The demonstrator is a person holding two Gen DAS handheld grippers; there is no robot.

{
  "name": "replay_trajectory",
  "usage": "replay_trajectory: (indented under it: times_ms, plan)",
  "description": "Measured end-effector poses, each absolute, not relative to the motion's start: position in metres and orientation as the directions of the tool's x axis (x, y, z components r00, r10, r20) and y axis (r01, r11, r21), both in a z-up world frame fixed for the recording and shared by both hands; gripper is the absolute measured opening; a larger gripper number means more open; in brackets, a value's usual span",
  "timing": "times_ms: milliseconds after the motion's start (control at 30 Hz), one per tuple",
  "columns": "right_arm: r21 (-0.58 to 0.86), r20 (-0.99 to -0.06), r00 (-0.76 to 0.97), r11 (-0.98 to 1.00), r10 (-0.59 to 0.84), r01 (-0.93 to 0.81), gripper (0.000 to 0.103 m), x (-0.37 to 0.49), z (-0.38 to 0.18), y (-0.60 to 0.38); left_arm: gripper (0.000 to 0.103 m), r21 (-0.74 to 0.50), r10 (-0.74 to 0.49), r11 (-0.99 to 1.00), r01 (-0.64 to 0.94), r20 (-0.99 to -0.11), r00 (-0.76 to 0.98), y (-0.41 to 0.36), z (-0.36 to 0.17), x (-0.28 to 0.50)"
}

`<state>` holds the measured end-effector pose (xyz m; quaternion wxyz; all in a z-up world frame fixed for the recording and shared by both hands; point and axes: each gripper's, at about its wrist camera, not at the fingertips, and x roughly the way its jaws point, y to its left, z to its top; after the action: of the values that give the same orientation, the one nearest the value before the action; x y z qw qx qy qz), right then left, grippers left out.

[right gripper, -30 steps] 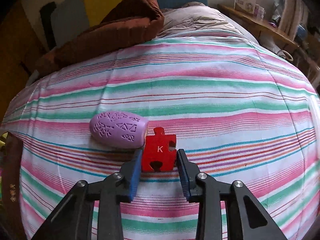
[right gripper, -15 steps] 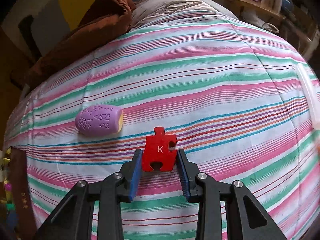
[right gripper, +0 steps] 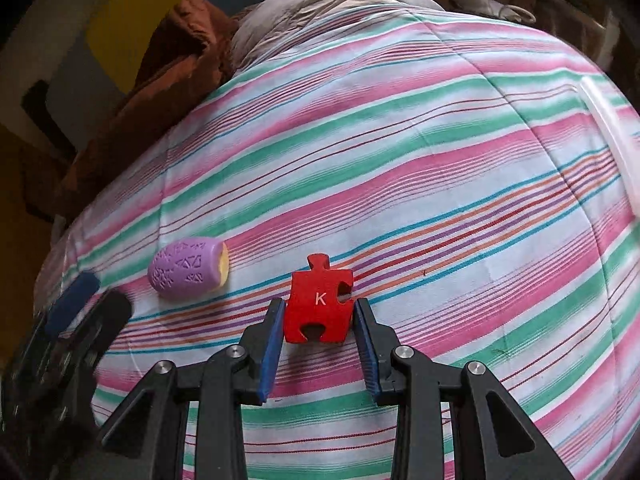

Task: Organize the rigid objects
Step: 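Grasp the purple egg with the left gripper while the right holds the puzzle piece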

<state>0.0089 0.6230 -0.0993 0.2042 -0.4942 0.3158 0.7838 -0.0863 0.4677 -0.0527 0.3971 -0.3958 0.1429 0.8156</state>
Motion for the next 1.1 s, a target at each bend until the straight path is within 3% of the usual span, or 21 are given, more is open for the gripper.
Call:
replay_trajectory:
  times_ms: [133, 233, 367, 467, 733, 900, 1033, 1100]
  plan:
    - [0.310, -0.900, -0.435, -0.702, 0.000, -0.641, 0.035, 0.010, -0.100, 0.626, 0.066, -0.110, 0.554, -0.616, -0.780, -0.764, -0.331, 0.486, -0.063, -0.102]
    - [0.326, -0.897, -0.441, -0.690, -0.010, -0.647, 0.035, 0.011, -0.101, 0.628, 0.066, -0.213, 0.566, -0.594, -0.776, -0.796, -0.215, 0.493, -0.083, -0.115]
    - [0.336, -0.895, -0.446, -0.663, -0.004, -0.668, 0.035, 0.015, -0.101, 0.635, 0.065, -0.324, 0.622, -0.533, -0.782, -0.777, -0.102, 0.481, -0.089, -0.107]
    - [0.343, -0.893, -0.450, -0.643, 0.002, -0.685, 0.035, 0.015, -0.102, 0.642, 0.065, -0.352, 0.639, -0.492, -0.797, -0.767, -0.056, 0.472, -0.087, -0.090]
    - [0.347, -0.891, -0.453, -0.631, 0.007, -0.693, 0.035, 0.013, -0.103, 0.643, 0.066, -0.109, 0.551, -0.556, -0.824, -0.791, -0.266, 0.496, -0.078, -0.073]
    - [0.347, -0.891, -0.454, -0.632, 0.008, -0.693, 0.035, 0.011, -0.102, 0.645, 0.066, -0.107, 0.506, -0.584, -0.805, -0.823, -0.257, 0.511, -0.095, -0.085]
    - [0.348, -0.891, -0.453, -0.633, 0.005, -0.691, 0.035, 0.017, -0.101, 0.646, 0.044, -0.064, 0.497, -0.593, -0.802, -0.813, -0.303, 0.507, -0.105, -0.081]
    - [0.350, -0.890, -0.456, -0.635, 0.004, -0.689, 0.035, 0.017, -0.101, 0.646, 0.044, -0.048, 0.506, -0.576, -0.816, -0.805, -0.310, 0.503, -0.106, -0.078]
